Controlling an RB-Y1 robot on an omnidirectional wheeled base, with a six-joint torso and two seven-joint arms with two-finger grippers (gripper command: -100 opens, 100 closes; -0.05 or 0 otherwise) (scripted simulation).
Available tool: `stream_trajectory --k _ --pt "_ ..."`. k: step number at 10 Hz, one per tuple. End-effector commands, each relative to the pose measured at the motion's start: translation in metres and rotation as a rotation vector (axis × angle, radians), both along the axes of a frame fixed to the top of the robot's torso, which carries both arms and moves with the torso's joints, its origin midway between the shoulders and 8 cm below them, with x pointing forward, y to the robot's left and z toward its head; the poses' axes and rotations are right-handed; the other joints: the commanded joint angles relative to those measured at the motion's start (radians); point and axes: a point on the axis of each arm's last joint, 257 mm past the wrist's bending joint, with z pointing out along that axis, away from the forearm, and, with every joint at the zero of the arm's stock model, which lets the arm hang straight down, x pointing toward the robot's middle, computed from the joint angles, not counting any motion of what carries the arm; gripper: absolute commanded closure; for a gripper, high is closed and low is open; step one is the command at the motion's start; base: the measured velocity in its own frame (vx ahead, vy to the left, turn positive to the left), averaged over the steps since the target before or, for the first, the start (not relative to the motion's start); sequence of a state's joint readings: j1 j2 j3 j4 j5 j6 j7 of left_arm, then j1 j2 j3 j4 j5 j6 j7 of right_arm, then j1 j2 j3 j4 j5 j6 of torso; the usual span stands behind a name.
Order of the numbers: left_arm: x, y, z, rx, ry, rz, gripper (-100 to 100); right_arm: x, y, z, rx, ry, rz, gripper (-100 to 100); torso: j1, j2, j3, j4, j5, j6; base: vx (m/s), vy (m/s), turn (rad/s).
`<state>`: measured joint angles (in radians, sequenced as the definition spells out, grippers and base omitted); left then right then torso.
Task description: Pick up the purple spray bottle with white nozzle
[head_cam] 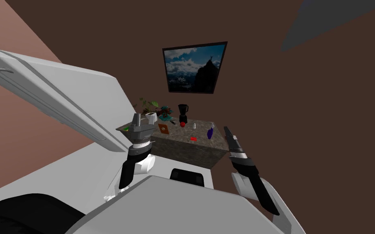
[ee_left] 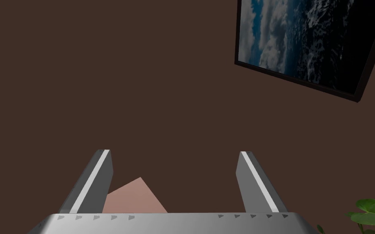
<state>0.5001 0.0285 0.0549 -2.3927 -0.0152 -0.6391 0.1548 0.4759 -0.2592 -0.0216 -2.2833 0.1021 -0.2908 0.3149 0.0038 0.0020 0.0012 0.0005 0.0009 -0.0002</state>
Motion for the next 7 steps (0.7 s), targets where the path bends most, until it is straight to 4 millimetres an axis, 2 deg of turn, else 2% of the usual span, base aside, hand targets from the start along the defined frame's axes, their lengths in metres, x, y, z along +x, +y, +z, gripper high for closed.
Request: stream_trajectory --k 1,2,3,7 --pt "0.000 0.000 0.000 0.000 0.000 0.000 0 0.008 -0.009 -0.020 -0.073 0.055 -0.033 -100 0.000 0.000 0.000 0.000 0.000 0.000 -0.023 0.061 0.018" --pt "0.000 0.000 0.000 0.000 0.000 0.000 0 0.013 -0.014 -0.032 -0.118 0.088 -0.052 -100 0.000 0.000 0.000 0.000 0.000 0.000 -0.017 0.062 0.018" --pt "0.000 0.000 0.000 0.000 0.000 0.000 0 0.013 -0.014 -0.032 -0.118 0.088 -0.052 -100 0.000 -0.001 0.000 0.000 0.000 0.000 -0.012 0.040 0.001" --pt "0.000 0.000 0.000 0.000 0.000 0.000 0 0.028 -0.042 -0.079 -0.298 0.221 -0.132 -100 0.000 -0.002 -0.001 0.000 0.000 0.000 -0.005 0.057 0.031"
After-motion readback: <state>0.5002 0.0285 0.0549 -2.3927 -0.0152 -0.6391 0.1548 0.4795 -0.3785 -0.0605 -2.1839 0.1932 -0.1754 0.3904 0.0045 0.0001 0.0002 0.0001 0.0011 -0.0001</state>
